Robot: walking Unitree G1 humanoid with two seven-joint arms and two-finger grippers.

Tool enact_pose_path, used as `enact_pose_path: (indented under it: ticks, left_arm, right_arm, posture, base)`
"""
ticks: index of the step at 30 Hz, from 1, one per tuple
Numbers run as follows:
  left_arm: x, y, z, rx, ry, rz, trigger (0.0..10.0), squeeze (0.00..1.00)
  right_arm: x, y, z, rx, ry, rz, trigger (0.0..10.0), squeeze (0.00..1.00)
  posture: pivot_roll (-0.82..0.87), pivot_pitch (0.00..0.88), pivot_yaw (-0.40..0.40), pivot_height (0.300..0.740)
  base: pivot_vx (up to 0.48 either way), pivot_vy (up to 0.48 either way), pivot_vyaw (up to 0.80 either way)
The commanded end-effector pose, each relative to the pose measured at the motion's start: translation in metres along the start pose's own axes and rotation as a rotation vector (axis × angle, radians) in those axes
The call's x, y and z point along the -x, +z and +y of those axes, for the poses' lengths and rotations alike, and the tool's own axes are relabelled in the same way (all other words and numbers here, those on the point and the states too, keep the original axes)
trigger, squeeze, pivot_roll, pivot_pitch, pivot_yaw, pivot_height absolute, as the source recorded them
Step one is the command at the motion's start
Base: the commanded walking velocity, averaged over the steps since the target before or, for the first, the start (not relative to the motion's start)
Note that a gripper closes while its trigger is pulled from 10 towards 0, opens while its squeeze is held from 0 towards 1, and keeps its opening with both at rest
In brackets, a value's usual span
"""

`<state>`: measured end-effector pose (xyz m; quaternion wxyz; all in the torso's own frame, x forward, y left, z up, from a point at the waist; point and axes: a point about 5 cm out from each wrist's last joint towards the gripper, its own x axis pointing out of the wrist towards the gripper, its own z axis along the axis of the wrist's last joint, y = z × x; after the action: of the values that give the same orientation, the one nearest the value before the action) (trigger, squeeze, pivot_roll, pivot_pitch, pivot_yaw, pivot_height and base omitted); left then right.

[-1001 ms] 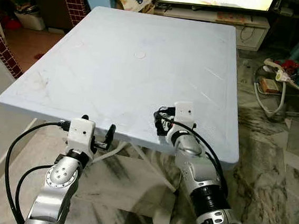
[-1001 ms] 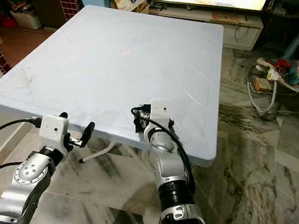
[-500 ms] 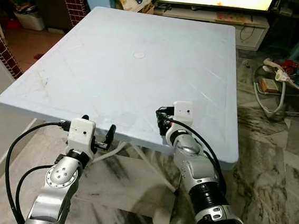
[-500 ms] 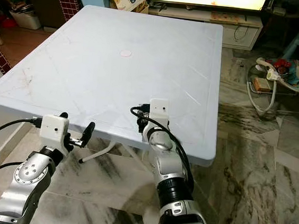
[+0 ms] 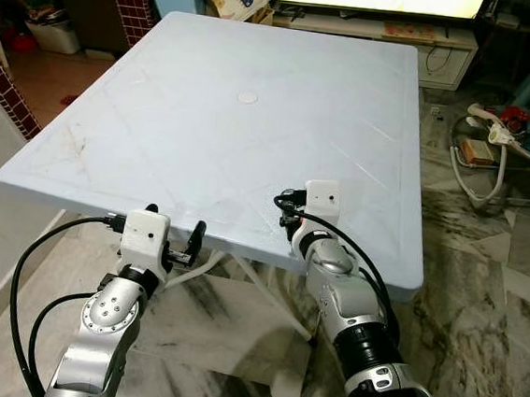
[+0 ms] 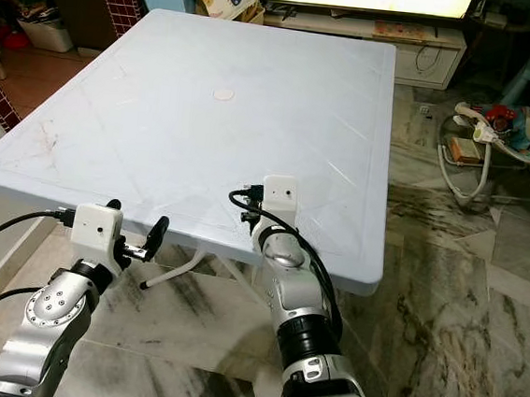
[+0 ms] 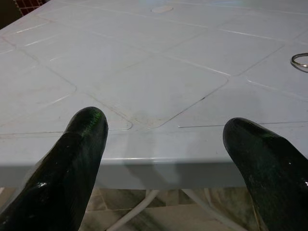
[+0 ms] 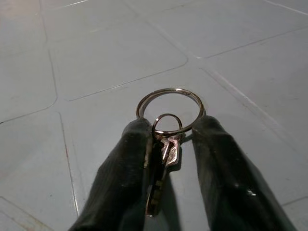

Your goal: Hang keys on a hook

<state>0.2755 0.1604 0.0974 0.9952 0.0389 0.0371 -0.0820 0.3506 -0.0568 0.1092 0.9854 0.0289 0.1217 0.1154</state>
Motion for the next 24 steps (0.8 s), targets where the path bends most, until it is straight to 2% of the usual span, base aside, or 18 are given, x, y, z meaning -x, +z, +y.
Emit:
enact_pose_path:
  ticks: [1, 24]
  left_arm:
    - [-0.0002, -0.0001, 0.0003, -0.007, 0.002, 0.004, 10.0, 0.00]
    - [0.0004, -0.0002, -0.0001, -0.001, -0.003, 0.003, 10.0, 0.00]
  right_arm:
    - [-0.0012, -0.0003, 0.0096, -0.007, 0.027, 0.008, 0.0, 0.00]
    - [0.0000, -0.0045, 0.0068, 0.002, 0.019, 0.011, 0.0, 0.00]
  posture:
    - [0.04, 0.096, 0.080, 0.740]
    - [0.05, 0.095, 0.078, 0.740]
  base:
    - [0.000, 0.000, 0.00]
    - [0.000, 0.000, 0.00]
